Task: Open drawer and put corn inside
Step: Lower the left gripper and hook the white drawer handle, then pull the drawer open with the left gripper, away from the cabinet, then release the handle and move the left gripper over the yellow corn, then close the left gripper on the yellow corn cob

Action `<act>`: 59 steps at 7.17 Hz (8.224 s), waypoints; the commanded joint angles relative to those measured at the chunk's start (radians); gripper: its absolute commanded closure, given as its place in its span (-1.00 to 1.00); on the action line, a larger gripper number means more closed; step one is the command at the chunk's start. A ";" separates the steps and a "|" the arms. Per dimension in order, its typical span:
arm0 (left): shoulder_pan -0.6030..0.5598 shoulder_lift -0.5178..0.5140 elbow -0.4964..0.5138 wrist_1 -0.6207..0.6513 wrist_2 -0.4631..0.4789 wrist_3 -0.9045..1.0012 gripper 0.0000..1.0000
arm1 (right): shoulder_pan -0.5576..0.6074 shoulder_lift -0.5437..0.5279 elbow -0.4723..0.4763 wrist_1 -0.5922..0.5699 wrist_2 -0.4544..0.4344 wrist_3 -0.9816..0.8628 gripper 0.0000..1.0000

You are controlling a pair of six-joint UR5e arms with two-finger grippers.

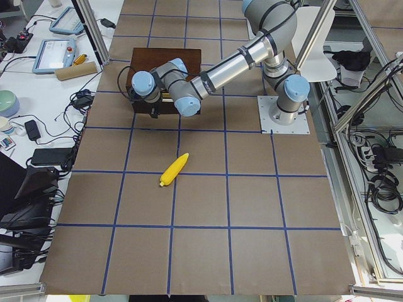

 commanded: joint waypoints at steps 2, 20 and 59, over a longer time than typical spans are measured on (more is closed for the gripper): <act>-0.001 -0.023 -0.004 0.002 0.001 -0.004 -1.00 | 0.000 0.001 0.000 0.000 0.000 0.000 -1.00; 0.127 -0.034 0.008 0.002 0.079 0.002 -1.00 | 0.000 0.001 0.000 0.000 0.000 0.000 -1.00; 0.292 -0.155 -0.088 0.392 0.354 0.042 -1.00 | 0.000 -0.001 0.000 0.000 0.001 0.000 -1.00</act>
